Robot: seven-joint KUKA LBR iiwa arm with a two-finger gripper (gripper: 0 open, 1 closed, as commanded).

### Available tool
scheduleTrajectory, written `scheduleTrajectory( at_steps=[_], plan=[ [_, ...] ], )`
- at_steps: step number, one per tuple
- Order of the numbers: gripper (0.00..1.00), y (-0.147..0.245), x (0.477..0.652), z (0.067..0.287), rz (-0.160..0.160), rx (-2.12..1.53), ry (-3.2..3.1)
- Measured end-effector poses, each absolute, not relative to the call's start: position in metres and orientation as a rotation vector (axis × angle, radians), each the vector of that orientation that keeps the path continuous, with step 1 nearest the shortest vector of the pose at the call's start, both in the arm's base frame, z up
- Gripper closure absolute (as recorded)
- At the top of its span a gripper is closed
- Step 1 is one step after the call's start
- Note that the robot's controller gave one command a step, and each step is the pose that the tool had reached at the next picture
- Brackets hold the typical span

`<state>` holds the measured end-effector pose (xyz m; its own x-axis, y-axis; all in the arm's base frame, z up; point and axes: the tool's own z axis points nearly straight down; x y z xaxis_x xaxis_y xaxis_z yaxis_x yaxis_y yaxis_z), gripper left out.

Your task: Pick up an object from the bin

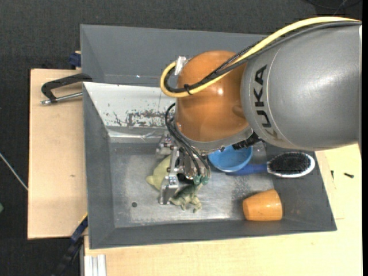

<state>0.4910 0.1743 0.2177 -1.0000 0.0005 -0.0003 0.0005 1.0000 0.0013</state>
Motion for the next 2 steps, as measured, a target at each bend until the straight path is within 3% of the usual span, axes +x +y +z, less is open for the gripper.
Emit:
scheduleTrajectory(
  at_steps=[1,2],
  plan=[
    [0.0,0.1123,0.5221,0.0951,-0.001,-0.18,3.139],
    [1.0,0.1154,0.5242,0.1001,0.005,-0.182,3.128]
  ],
)
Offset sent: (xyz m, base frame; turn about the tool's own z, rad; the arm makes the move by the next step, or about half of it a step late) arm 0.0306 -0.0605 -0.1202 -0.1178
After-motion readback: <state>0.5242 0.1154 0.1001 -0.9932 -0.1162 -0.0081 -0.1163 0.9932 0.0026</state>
